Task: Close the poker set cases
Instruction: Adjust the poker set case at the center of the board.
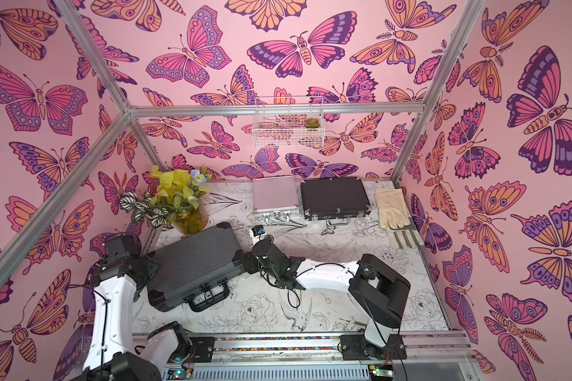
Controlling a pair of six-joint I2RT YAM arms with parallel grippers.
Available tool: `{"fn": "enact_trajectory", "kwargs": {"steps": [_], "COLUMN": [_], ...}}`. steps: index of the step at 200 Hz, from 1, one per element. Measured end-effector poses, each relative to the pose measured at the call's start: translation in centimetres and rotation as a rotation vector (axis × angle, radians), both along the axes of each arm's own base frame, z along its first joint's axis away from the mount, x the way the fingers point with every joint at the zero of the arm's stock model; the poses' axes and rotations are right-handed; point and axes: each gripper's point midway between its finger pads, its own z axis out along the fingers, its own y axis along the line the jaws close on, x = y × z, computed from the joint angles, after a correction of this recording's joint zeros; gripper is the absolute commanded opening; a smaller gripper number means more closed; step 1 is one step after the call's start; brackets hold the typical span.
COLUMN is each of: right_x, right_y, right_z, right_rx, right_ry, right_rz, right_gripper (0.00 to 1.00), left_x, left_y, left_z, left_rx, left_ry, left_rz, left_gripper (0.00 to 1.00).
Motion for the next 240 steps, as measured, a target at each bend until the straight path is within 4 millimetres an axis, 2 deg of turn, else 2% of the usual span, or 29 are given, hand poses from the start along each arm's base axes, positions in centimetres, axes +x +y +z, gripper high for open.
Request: {"fn": "enact_trajectory", "kwargs": {"steps": [19, 37, 63, 89, 120, 154, 190, 240], "right_x": [0.5, 1.2, 3.0, 5.6, 7.5, 8.0, 7.8, 7.8], "right_y": [0.1, 0.1, 0.6, 1.8, 3.1, 5.9, 8.0, 8.0], "right_z": [-0.2, -0.5, -0.5, 0.2, 0.3, -1.1, -3.8, -4.1], "right_rx": [-0.007, -0.023, -0.032, -0.006, 0.037, 0.067, 0.094, 0.189], "right_ry": [0.01, 0.022, 0.042, 0.076, 0.123, 0.196, 0.296, 0.364], "right_rz": [0.004, 0.005, 0.005, 0.021, 0.062, 0.129, 0.177, 0.165], "right_gripper": [0.67, 0.67, 0.67, 0.67, 0.67, 0.67, 0.67, 0.63], "left_x": [-0.5, -0.1, 1.7, 2.2, 3.0, 3.7, 4.0, 4.9], "left_y": [-0.1, -0.3, -0.6, -0.3, 0.1, 0.4, 0.6, 0.9], "left_z": [-1.7, -2.9, -3.3, -3.3, -3.4, -3.5, -3.5, -3.5], "left_rx": [-0.056, -0.108, -0.164, -0.175, -0.169, -0.163, -0.153, -0.138], "left_ry": [0.011, -0.009, -0.1, -0.129, -0.144, -0.16, -0.173, -0.188], "left_rz": [0.029, 0.03, 0.006, 0.008, -0.009, -0.03, -0.044, -0.066], "left_gripper": [0.84, 0.82, 0.8, 0.79, 0.78, 0.78, 0.78, 0.75]}}
